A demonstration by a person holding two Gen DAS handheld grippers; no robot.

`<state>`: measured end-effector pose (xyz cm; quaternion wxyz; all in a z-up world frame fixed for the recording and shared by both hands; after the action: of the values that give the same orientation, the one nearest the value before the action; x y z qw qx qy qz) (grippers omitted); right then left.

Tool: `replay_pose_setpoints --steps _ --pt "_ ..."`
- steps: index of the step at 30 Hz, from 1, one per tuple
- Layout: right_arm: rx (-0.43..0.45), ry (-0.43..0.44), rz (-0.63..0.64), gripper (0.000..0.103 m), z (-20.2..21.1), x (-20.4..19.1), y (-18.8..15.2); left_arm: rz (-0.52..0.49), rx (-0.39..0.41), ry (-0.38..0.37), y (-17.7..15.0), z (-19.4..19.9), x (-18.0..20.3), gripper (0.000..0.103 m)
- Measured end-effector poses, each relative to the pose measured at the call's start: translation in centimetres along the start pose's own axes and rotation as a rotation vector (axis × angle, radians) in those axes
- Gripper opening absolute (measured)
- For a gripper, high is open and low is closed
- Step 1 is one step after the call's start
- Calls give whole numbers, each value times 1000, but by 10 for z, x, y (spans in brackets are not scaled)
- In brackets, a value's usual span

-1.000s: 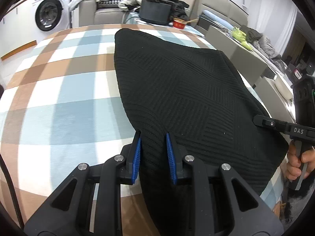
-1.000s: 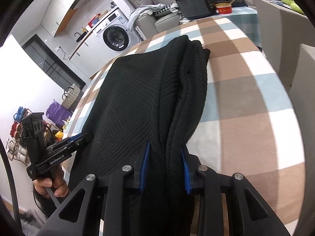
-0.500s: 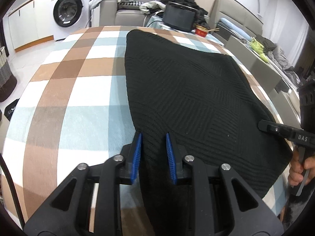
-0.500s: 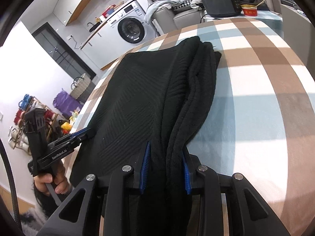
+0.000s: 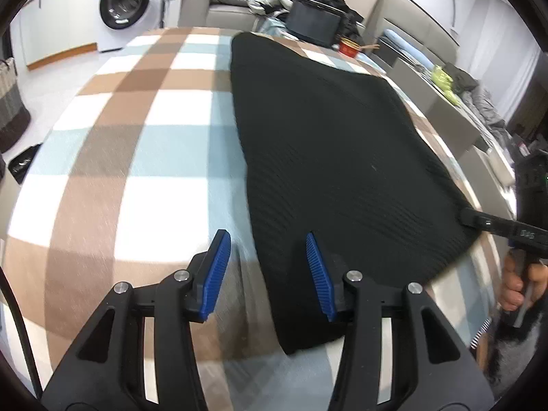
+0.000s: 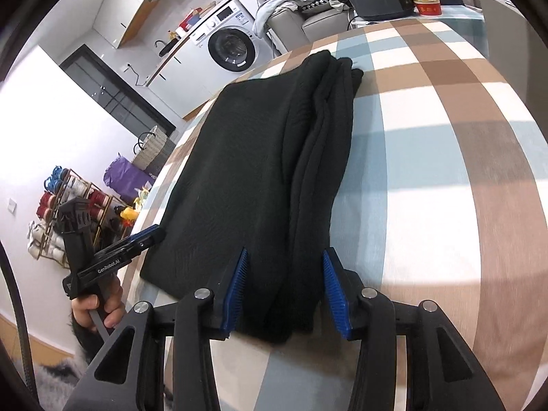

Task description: Fold small clothes

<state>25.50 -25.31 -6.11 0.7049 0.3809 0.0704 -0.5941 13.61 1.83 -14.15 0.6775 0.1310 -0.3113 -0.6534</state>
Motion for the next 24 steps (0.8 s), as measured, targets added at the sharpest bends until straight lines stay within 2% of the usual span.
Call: replay_pose_setpoints --steps 3,5,10,18,22,24 --pt "-22 -34 35 40 -3 -3 -12 -32 11 1 -4 2 8 42" --pt "-16 -46 38 32 -6 -3 -14 -34 13 -8 -3 0 12 34" --pt "-9 -43 45 25 -14 -5 -9 -53 23 16 9 -13 18 29" --pt "14 -72 46 24 -38 -2 26 -29 32 56 57 -42 5 29" --pt "17 -99 51 26 -45 0 40 -10 28 41 65 -46 1 29" --pt "17 -115 80 31 -44 -2 39 -4 34 43 64 -44 -1 31"
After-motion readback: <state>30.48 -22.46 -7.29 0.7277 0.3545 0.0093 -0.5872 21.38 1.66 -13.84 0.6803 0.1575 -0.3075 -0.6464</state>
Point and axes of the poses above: each gripper's, at about its wrist camera, not at the fingertips, and z roughly against the way its jaws point, x to its right, y to its top, the point moved 9 cm from there along -z, roughly the way its jaws point, and after that the axes turned 1 degree about -z, right-handed, at the moved point
